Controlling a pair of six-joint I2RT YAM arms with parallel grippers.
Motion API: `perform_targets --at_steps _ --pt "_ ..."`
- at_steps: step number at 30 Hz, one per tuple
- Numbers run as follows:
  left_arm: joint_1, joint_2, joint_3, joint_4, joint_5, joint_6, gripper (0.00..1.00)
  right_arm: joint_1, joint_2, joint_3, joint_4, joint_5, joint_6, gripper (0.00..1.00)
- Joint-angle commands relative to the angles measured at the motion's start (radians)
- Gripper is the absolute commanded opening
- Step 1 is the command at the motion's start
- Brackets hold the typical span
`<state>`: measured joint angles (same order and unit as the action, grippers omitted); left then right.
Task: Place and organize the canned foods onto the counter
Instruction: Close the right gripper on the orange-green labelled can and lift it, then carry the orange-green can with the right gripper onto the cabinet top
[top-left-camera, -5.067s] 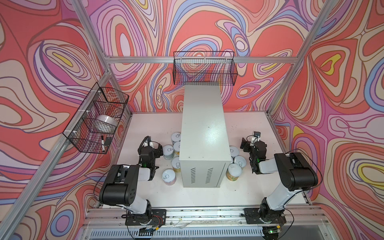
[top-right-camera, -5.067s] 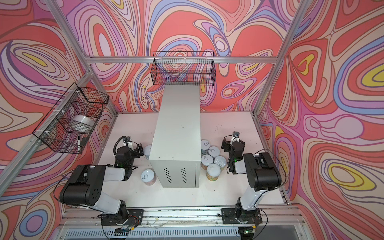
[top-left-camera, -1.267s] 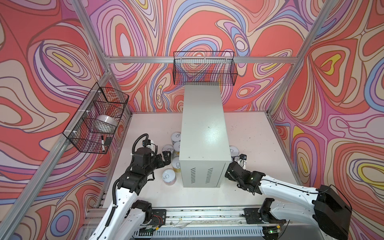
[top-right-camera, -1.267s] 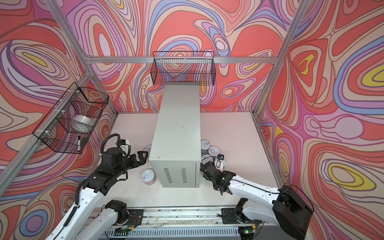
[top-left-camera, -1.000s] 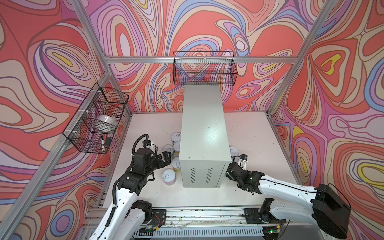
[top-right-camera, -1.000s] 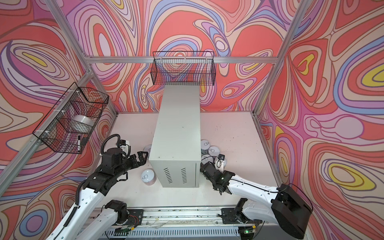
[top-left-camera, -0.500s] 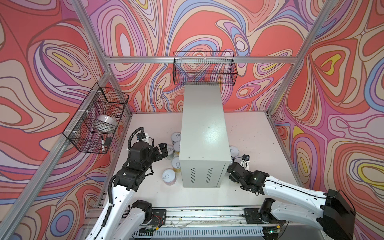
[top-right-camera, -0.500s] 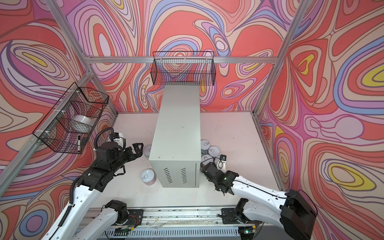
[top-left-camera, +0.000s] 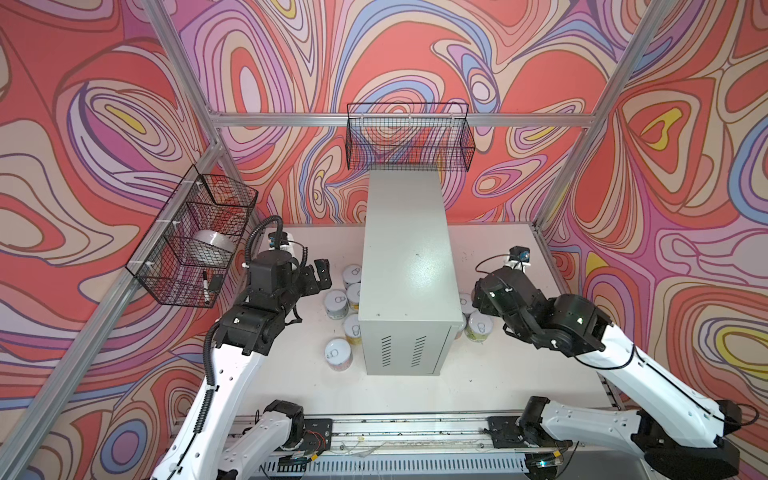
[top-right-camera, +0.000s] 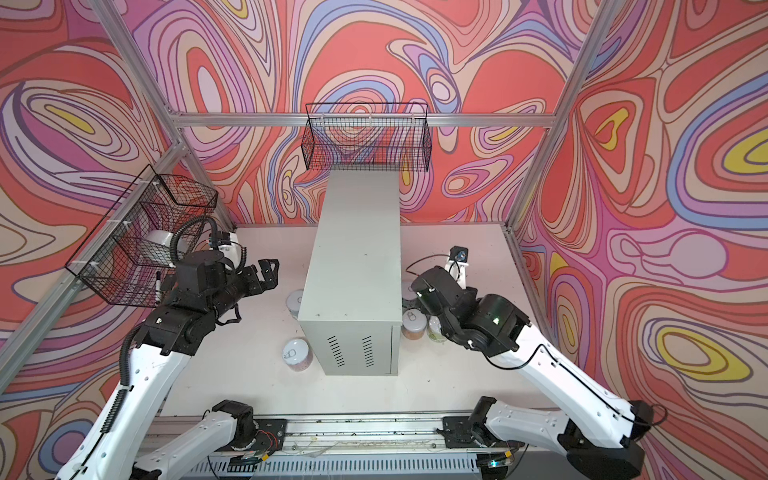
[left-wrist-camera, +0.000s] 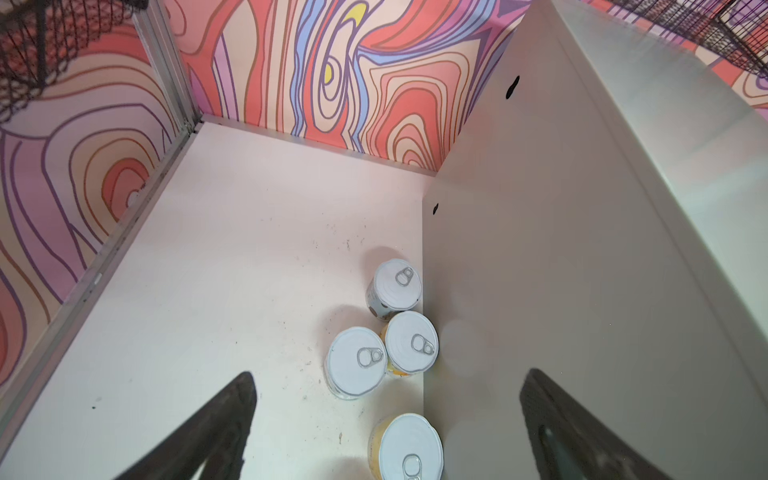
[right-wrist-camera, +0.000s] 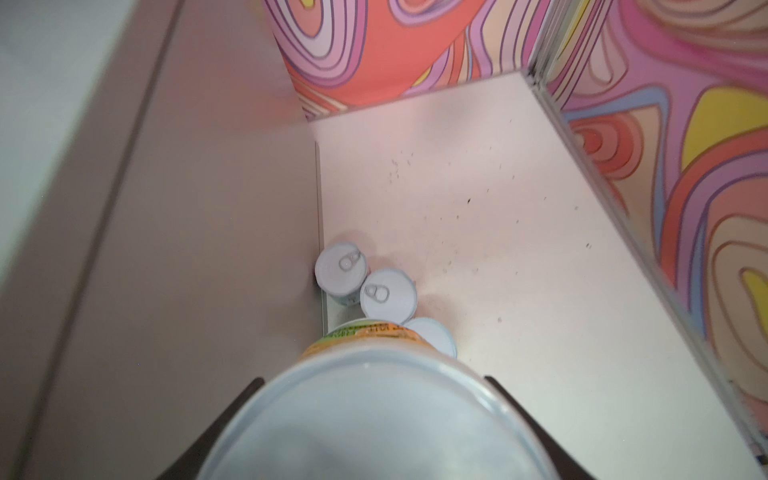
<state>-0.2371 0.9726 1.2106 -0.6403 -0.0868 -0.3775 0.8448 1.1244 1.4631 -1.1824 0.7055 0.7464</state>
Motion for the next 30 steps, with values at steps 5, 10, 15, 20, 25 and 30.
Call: perform_targets --at_steps 5,10,15,20,25,30 --pt "-0.007 0.102 0.167 -0.060 0.025 0.100 1.00 -0.083 0.236 0.440 -0.016 0.017 -0.357 0.00" --pt "-0.007 0.162 0.245 -0.074 0.075 0.142 0.98 -0.188 0.404 0.719 0.031 -0.209 -0.474 0.00" --pt "-0.006 0.199 0.338 -0.097 0.141 0.169 0.97 -0.209 0.640 1.117 -0.089 -0.354 -0.523 0.00" --pt "-0.007 0.251 0.450 -0.147 0.212 0.186 0.96 -0.241 0.769 1.234 -0.081 -0.463 -0.521 0.00" --pt "-0.006 0.279 0.496 -0.153 0.242 0.189 0.96 -0.251 0.768 1.172 -0.003 -0.523 -0.510 0.00" --pt "-0.007 0.288 0.495 -0.153 0.246 0.188 0.95 -0.251 0.802 1.180 0.000 -0.542 -0.515 0.00"
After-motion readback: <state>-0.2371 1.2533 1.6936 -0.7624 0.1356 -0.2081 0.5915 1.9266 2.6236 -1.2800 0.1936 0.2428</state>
